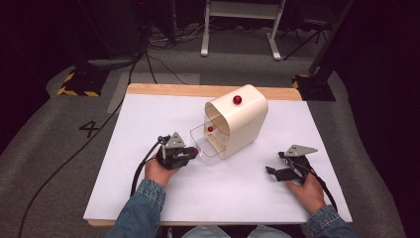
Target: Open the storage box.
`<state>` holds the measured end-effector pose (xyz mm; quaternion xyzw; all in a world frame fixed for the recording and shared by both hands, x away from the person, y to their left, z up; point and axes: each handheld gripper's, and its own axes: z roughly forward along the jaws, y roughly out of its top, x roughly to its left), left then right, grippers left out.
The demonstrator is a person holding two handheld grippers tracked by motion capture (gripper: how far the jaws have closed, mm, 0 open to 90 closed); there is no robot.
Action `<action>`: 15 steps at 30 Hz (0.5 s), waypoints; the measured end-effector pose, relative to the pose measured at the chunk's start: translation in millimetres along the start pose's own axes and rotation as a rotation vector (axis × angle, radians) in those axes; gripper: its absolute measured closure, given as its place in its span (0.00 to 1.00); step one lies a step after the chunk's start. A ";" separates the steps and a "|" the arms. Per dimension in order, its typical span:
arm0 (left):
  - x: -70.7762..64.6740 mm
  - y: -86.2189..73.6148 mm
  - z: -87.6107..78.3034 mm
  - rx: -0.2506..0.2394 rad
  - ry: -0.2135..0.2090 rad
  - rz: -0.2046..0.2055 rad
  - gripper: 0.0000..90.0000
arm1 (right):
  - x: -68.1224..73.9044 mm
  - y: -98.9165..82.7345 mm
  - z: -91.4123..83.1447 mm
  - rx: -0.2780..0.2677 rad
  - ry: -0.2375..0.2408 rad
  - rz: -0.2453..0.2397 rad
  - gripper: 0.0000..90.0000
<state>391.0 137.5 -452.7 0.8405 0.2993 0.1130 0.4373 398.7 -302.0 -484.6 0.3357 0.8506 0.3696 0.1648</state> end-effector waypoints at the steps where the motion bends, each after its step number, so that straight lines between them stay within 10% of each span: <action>1: 0.0 0.0 0.0 0.000 0.000 0.000 0.82 | 0.0 0.0 0.0 0.000 0.000 0.000 0.18; 15: -0.4 -18.8 -19.1 0.018 0.015 0.000 0.82 | -0.8 0.1 0.2 0.001 0.004 0.004 0.18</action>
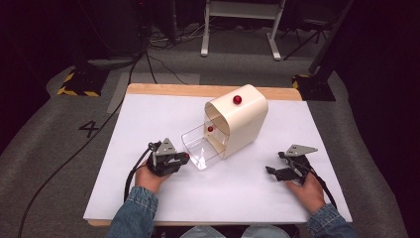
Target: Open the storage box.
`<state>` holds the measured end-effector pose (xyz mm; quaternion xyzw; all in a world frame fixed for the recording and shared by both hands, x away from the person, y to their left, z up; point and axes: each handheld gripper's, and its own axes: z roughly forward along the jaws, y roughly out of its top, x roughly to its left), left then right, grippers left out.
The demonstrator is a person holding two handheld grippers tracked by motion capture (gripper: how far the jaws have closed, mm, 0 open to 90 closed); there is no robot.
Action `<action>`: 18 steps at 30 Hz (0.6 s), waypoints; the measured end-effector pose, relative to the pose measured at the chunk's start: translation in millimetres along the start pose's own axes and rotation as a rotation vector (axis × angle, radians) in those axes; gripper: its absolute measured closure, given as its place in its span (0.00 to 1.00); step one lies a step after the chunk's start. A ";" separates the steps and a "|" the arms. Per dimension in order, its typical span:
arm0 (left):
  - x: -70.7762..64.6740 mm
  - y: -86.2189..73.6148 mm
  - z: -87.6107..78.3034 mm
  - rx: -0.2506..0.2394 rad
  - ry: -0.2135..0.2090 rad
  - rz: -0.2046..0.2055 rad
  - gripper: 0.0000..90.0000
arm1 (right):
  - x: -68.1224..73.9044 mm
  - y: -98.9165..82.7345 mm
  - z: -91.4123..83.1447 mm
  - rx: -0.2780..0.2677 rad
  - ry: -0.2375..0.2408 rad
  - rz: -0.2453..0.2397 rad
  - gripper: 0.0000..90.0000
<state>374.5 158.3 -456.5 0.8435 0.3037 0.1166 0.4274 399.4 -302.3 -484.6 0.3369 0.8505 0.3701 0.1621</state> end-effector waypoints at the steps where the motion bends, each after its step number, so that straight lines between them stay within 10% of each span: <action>1: 0.0 0.0 0.0 0.000 0.000 0.000 0.82 | 0.0 0.0 0.0 0.000 0.000 0.000 0.18; 18: 3.1 -1.5 -9.0 0.019 -0.020 -0.051 0.52 | 0.1 0.0 -0.1 0.000 0.000 0.000 0.18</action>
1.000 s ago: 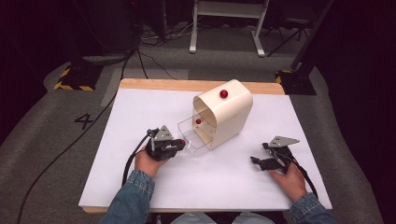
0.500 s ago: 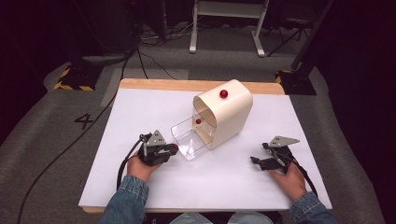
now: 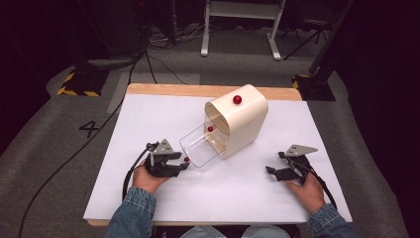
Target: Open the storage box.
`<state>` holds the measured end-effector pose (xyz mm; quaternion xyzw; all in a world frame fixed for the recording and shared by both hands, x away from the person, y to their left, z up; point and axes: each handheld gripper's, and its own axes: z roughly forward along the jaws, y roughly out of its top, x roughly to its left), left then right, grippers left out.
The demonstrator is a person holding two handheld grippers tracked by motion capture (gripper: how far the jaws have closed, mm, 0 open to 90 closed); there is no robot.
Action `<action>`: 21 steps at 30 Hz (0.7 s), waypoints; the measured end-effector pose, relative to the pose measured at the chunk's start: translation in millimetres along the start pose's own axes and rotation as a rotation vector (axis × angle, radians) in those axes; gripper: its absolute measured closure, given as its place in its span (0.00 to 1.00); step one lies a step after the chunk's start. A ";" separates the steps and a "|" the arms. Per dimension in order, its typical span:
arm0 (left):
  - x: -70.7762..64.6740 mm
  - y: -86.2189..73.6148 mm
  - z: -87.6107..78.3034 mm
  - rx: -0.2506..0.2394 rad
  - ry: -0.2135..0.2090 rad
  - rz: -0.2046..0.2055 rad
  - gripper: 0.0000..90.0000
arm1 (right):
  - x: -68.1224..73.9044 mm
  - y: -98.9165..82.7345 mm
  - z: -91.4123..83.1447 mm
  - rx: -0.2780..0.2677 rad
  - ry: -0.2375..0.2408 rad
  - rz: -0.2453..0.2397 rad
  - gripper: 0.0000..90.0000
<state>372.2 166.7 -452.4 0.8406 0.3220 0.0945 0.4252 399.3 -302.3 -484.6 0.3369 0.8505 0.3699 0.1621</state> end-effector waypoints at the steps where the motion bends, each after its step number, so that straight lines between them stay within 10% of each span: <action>1: 0.1 1.5 -2.8 -0.010 -0.003 -0.010 0.52 | 0.0 0.0 0.0 0.000 0.000 0.000 0.18; 21: -8.8 63.3 -19.7 -0.154 -0.030 0.034 0.51 | 0.1 0.0 0.0 0.001 -0.002 0.000 0.18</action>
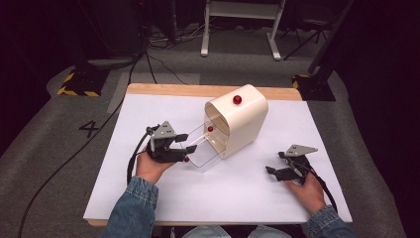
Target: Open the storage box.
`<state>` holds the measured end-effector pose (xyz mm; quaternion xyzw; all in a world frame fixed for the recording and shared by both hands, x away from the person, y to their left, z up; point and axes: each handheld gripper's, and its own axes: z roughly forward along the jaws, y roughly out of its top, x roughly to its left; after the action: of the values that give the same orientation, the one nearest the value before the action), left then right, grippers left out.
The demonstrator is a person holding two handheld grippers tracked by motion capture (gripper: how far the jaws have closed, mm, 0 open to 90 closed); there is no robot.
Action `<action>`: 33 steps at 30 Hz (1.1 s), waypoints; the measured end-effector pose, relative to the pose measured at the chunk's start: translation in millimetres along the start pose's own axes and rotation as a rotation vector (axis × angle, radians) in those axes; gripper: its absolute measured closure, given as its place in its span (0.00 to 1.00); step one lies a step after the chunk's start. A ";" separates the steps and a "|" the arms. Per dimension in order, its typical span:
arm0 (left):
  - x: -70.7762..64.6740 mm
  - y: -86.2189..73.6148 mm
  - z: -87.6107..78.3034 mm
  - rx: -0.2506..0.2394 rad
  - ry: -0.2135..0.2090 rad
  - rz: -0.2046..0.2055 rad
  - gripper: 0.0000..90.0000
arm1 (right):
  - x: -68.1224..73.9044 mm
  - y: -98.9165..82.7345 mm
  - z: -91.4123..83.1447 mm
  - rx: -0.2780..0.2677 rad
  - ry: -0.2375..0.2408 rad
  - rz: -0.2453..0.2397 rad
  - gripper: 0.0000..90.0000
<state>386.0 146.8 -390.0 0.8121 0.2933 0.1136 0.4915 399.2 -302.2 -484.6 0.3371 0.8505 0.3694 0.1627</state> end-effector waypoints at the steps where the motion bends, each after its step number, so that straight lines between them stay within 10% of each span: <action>1: 0.5 2.8 1.4 0.001 -0.001 0.009 0.51 | 0.1 0.0 0.0 0.000 -0.001 0.000 0.18; 33: 5.2 19.0 54.8 -0.088 -0.013 0.019 0.75 | 0.4 0.0 -0.1 0.001 -0.004 0.002 0.17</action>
<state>423.0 103.1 -401.1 0.7932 0.2773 0.1258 0.5274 398.9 -302.0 -484.6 0.3387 0.8502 0.3682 0.1640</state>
